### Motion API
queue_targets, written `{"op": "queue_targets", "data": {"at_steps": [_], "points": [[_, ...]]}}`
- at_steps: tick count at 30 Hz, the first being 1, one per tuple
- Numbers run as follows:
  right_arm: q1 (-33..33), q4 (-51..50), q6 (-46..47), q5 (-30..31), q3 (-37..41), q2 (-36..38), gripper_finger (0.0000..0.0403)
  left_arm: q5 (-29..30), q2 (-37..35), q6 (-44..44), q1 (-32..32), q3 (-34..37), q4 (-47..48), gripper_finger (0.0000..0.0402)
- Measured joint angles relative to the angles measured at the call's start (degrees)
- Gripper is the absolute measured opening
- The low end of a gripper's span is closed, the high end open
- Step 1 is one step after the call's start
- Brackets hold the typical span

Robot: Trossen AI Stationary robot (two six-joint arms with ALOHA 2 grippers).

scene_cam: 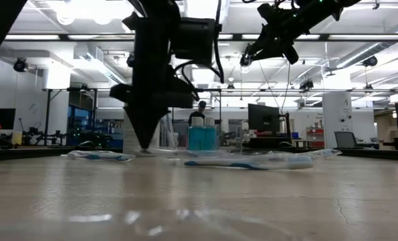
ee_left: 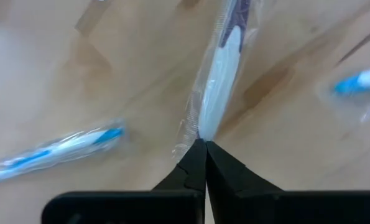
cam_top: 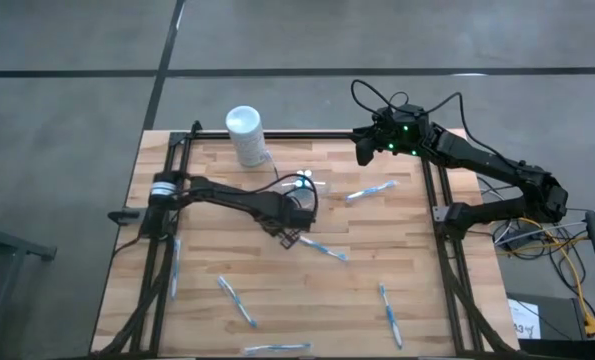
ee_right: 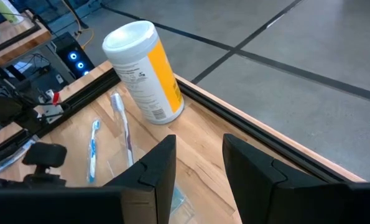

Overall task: Pick & Place toothbrushing station
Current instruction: Put the violet toothbrush into the left of the transparent organizer

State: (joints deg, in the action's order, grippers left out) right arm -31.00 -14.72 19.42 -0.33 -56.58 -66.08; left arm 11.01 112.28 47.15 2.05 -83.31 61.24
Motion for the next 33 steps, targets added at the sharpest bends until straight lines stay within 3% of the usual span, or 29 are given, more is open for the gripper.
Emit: {"op": "queue_targets", "data": {"at_steps": [7, 13, 22, 33], "points": [[0.0, 0.0, 0.0, 0.0, 0.0, 0.0, 0.0128, -2.8, -2.4, -5.3, 0.7, 0.3, 4.9, 0.0006], [0.0, 0.0, 0.0, 0.0, 0.0, 0.0, 0.0128, -2.3, -4.0, -4.5, 2.3, 3.2, 5.3, 0.0003], [0.0, 0.0, 0.0, 0.0, 0.0, 0.0, 0.0128, 0.6, -11.1, -1.0, 4.5, 11.3, -1.9, 0.0002], [0.0, 0.0, 0.0, 0.0, 0.0, 0.0, 0.0128, -2.3, -21.5, 4.9, 6.2, 26.2, -13.9, 0.0003]]}}
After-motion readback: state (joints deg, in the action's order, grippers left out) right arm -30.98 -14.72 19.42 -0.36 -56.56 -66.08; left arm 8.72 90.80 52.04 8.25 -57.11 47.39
